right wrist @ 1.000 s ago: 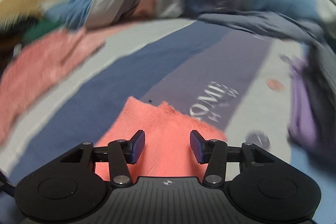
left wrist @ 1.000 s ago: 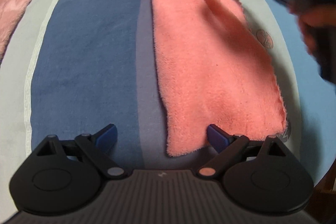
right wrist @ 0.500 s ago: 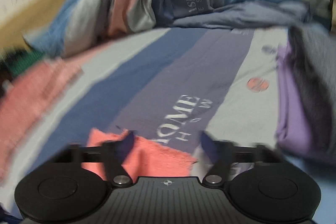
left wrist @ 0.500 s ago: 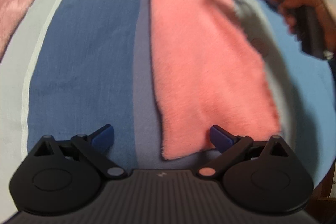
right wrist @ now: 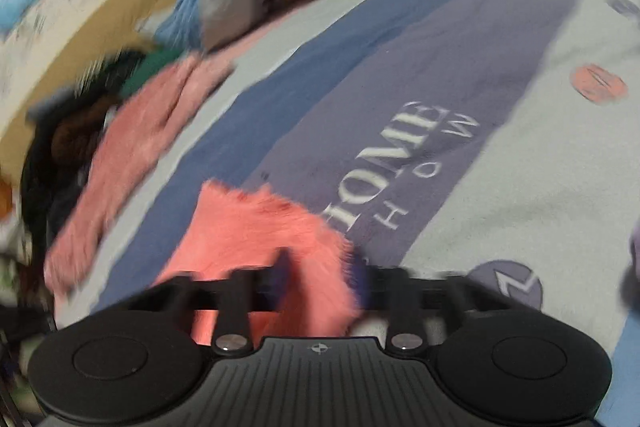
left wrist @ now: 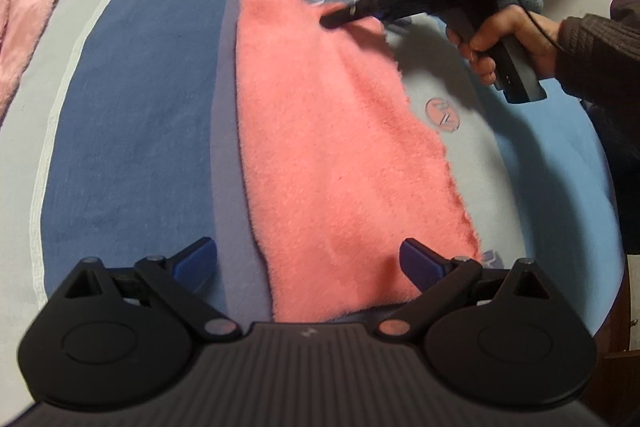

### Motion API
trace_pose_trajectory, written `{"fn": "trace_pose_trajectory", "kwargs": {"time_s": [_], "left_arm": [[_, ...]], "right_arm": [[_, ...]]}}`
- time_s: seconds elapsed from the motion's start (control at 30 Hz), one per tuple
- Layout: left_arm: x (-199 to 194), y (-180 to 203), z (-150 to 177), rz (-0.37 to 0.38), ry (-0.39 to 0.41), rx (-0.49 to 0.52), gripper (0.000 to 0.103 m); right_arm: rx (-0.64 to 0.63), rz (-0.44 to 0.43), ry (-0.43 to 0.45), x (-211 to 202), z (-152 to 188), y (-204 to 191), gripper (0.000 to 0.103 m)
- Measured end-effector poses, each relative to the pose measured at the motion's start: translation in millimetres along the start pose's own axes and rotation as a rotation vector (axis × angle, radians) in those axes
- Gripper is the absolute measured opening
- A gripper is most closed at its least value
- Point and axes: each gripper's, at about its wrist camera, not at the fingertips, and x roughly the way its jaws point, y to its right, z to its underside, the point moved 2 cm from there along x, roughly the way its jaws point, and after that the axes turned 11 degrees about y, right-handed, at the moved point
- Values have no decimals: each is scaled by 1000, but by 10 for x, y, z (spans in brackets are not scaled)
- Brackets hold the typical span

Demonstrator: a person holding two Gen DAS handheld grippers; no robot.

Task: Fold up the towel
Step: 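Fold the towel end over toward the middle with the right tool and release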

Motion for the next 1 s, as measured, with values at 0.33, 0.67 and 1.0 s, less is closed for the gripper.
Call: {"fn": "trace_pose_trajectory", "kwargs": {"time_s": [0.33, 0.67, 1.0], "left_arm": [[229, 256, -327, 228, 47, 38, 101], [330, 272, -204, 247, -2, 22, 102], [355, 112, -63, 209, -27, -8, 102]], "right_arm": [[-591, -109, 72, -573, -41, -1204, 11], [-881, -210, -165, -502, 695, -1603, 12], [-658, -281, -195, -702, 728, -1621, 21]]}}
